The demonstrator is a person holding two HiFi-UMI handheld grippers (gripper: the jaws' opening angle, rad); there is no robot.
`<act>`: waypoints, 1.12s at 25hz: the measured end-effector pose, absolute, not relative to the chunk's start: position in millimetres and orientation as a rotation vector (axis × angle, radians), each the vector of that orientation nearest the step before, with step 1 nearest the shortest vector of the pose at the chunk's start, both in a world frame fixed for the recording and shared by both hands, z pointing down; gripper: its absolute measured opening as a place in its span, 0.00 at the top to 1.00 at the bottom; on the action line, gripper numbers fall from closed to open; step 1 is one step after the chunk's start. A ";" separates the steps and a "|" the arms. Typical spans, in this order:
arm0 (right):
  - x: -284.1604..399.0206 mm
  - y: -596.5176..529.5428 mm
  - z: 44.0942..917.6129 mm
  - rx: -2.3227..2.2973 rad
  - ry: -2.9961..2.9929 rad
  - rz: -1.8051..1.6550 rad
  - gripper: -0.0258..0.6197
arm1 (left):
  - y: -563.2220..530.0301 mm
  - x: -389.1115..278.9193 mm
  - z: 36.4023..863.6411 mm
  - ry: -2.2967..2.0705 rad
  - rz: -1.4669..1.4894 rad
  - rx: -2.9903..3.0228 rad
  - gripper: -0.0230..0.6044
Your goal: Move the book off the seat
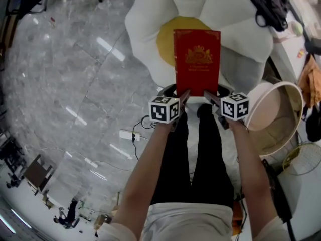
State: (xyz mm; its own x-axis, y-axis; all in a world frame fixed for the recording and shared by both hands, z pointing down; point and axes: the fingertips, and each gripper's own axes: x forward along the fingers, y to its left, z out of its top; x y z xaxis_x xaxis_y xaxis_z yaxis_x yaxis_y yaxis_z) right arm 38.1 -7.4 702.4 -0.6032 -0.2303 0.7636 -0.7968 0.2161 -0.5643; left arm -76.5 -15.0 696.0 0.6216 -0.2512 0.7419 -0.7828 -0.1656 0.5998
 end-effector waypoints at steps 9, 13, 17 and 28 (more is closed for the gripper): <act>53.7 27.1 672.8 1.043 -1.995 1.401 0.52 | 10.4 -59.2 664.7 -0.794 0.652 1.803 0.55; 68.1 41.2 670.8 1.112 -1.983 1.429 0.52 | 18.0 -43.8 663.1 -0.752 0.693 1.834 0.55; 86.8 60.6 671.0 1.168 -1.968 1.470 0.52 | 29.7 -23.3 661.2 -0.710 0.733 1.869 0.55; 167.2 125.3 647.7 1.337 -1.939 1.506 0.52 | 81.6 62.0 639.3 -0.606 0.790 1.945 0.55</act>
State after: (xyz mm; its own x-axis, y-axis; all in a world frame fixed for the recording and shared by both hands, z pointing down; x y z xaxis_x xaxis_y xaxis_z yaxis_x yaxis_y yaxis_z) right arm 167.2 125.3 647.7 -0.4967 -0.4613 0.7351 -0.8266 -0.0069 -0.5628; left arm 62.0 81.6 639.3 0.6729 -0.0934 0.7338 -0.6845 -0.4548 0.5697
